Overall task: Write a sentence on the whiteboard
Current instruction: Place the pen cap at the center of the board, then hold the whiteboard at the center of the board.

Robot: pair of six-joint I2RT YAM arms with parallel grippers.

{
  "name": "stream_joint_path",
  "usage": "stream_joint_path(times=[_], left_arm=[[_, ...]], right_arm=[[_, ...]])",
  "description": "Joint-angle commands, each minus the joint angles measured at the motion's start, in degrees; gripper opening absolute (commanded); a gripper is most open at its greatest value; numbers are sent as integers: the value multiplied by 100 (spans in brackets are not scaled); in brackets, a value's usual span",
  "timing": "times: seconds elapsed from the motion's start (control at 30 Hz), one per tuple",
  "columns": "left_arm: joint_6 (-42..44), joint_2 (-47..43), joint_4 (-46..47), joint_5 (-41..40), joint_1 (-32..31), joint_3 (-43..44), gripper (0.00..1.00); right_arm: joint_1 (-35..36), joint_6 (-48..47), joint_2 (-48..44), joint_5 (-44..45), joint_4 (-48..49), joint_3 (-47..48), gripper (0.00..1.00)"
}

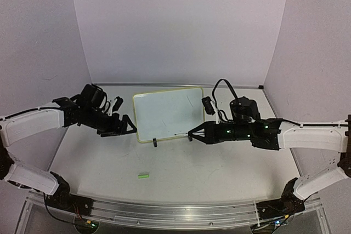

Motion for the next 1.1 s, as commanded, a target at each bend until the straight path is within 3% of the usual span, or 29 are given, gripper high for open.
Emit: stream_joint_path(times=[0.0,0.27,0.53,0.67,0.83,1.07], left_arm=[[1151,497,-469,1448,981,910,92],[1844,1174,792,2585,1685,1463,88],[2843,1937,730,2789,1733,2113,71],[3067,2205,488,2822,1743,2350,59],[3028,2462,518,2716,1742,2488,53],[2838,2790,692,3199,1741,2662,43]], right_arm=[[24,100,618,-24,633,795,0],[-8,99,1980,-263,663,2302,0],[-96,147,3080,-529,651,3571,0],[-145,170,3357,-553,646,3834,0],[-198,174,3567,-582,646,4014,0],[-237,151,3637,-403,645,4063,0]])
